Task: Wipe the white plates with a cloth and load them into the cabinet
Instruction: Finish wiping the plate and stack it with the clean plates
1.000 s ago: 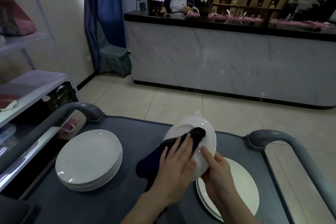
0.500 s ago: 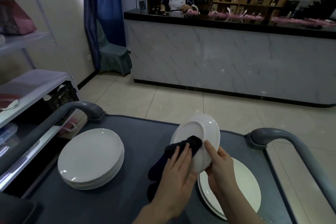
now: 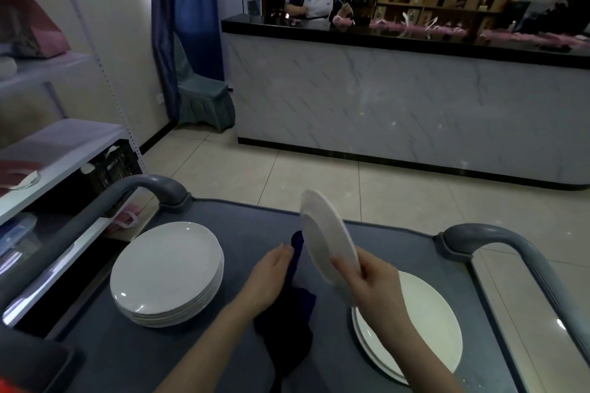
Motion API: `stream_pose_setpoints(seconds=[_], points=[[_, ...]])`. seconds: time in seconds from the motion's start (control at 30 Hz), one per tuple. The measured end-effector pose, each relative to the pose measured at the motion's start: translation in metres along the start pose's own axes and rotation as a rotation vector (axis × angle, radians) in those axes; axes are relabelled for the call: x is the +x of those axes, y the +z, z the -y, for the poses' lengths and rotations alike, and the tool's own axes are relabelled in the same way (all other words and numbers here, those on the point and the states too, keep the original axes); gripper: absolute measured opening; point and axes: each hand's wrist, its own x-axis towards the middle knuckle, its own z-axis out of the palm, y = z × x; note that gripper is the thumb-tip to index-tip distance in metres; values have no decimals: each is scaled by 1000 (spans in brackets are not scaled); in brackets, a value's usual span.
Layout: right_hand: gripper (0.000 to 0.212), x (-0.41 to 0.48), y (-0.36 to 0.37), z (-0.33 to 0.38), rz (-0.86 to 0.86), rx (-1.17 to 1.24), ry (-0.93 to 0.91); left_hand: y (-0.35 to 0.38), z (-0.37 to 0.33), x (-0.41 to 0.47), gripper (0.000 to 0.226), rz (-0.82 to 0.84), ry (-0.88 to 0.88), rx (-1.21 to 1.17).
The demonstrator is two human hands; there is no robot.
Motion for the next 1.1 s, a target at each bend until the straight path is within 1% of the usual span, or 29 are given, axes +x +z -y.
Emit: stream_pose_setpoints(seconds=[0.07, 0.13, 0.17, 0.23, 0.3, 0.37, 0.43, 0.5, 0.53, 0.57, 0.63, 0.67, 0.7, 0.73, 0.8, 0.83, 0.9, 0.97, 1.0, 1.1], points=[[20, 4, 6, 5, 47, -249, -219, -12, -14, -2, 40, -118, -49, -255], [34, 8, 15, 8, 46, -496, -489, -29, -30, -10, 35, -225, -40, -532], [40, 10, 19, 8, 47, -585, -617, -39, -37, -16, 35, -272, -24, -607], [50, 13, 28, 8, 101, -700, -794, -57, -42, -26, 32, -317, -8, -650], [55, 16, 38, 6, 202, -802, -894, -71, -40, -33, 26, -342, -17, -599], [56, 20, 49, 7, 287, -880, -970, -83, -30, -39, 20, -370, -20, -572], [54, 24, 61, 12, 349, -869, -975, -95, -15, -44, 33, -396, -24, -618], [51, 27, 78, 19, 409, -817, -910, -107, -3, -49, 43, -439, -34, -682], [49, 30, 87, 21, 470, -770, -848, -113, 3, -51, 45, -470, -44, -698], [48, 33, 95, 20, 550, -714, -760, -118, 9, -53, 47, -502, -52, -716], [52, 40, 109, 21, 731, -579, -512, -131, 22, -57, 50, -570, -52, -753], [57, 44, 114, 21, 752, -504, -423, -138, 29, -60, 51, -603, -49, -765], [61, 47, 120, 20, 719, -427, -346, -145, 35, -63, 51, -632, -48, -774], [63, 50, 126, 19, 642, -365, -274, -152, 42, -66, 51, -655, -48, -782], [64, 54, 141, 15, 457, -306, -113, -167, 54, -69, 50, -696, -51, -791], [64, 55, 151, 12, 399, -293, -21, -173, 60, -70, 51, -716, -57, -792], [56, 55, 171, 6, 389, -257, 131, -183, 72, -72, 54, -744, -66, -785], [39, 54, 191, -1, 416, -127, 226, -191, 84, -71, 55, -747, -73, -753], [35, 53, 200, -3, 400, -61, 264, -195, 90, -71, 53, -743, -75, -726], [36, 51, 221, -7, 324, 32, 334, -204, 103, -68, 51, -736, -67, -643]])
